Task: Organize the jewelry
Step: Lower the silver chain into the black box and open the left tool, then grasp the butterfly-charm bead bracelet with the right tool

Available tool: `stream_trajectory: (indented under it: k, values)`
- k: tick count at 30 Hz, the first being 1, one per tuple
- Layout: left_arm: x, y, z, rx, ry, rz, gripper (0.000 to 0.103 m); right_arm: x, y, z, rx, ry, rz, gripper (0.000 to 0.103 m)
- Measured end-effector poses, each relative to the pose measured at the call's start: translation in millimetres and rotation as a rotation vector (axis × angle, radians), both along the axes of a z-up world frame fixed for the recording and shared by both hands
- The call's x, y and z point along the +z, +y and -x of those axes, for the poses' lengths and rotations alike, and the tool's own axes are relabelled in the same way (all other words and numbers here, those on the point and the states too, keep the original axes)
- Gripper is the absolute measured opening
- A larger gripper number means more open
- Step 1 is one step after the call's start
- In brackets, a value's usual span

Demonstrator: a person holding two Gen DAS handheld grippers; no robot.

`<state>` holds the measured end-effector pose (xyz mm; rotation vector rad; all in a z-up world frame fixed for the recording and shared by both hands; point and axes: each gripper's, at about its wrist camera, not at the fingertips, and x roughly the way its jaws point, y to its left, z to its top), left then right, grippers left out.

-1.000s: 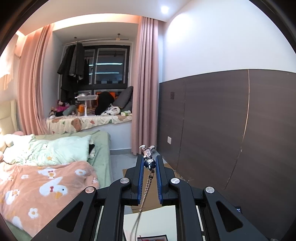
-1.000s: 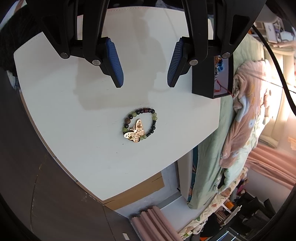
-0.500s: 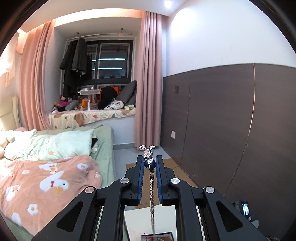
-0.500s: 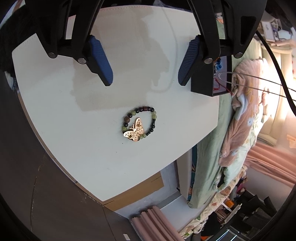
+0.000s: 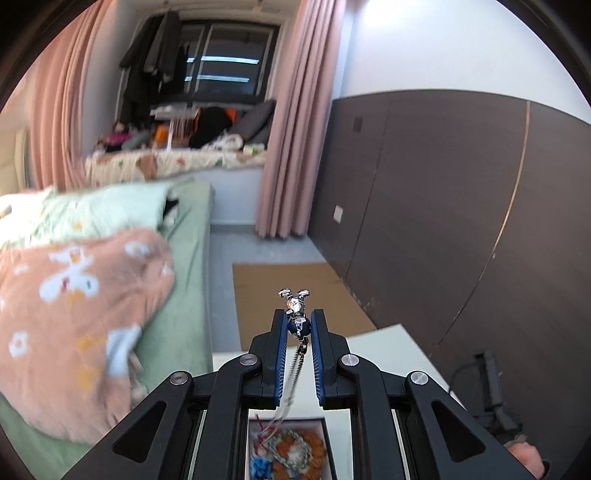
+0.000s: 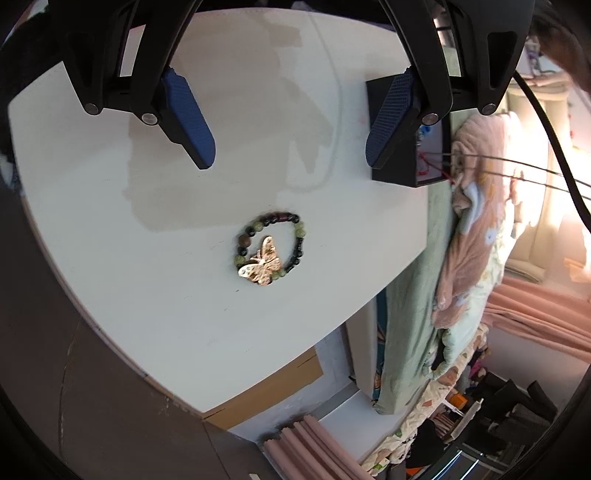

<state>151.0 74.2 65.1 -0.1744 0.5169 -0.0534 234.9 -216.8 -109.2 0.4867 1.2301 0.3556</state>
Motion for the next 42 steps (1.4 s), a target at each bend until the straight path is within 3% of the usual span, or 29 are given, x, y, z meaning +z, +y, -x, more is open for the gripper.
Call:
stream_trajectory:
  k: [8,14,20,22,25,26,33,35,37,42]
  values:
    - [-60.1,14.4,-10.5,0.084,0.100,0.063,0.013,-4.5,-0.9,-2.0,-0.029,0.012,0.022,0.084]
    - [-82.0,19.9,-14.6,0.076,0.151,0.098,0.014,-3.5,9.7,-2.9,0.002,0.005,0.061,0.084]
    - [-108.8,20.7,-30.8,0.003,0.274,0.172,0.015,-4.2,11.1,-8.5,-0.024,0.000,0.062,0.084]
    - [-110.6,22.3,-31.2,0.005,0.280,0.174,0.024,-6.5,9.1,-11.6,-0.043,0.010,0.046,0.084]
    - [-111.2,27.4,-28.1,0.022,0.257,0.190,0.063,-8.6,5.3,-14.7,-0.069,0.015,0.028,0.084]
    - [-111.0,28.4,-26.9,0.031,0.250,0.193,0.069,-9.1,3.9,-16.1,-0.078,0.015,0.024,0.084]
    - [-119.3,29.1,-29.3,0.032,0.273,0.204,0.070,-7.8,-2.2,-28.5,-0.143,-0.017,0.058,0.084]
    - [-124.2,29.8,-32.4,0.036,0.287,0.207,0.070,-5.3,-0.2,-33.2,-0.142,-0.033,0.069,0.081]
    - [-127.7,30.8,-33.9,0.041,0.297,0.213,0.070,-3.7,5.3,-40.8,-0.132,-0.043,0.091,0.068]
    - [-132.9,35.2,-35.7,0.050,0.315,0.229,0.070,-4.6,15.4,-54.3,-0.097,-0.055,0.166,0.052]
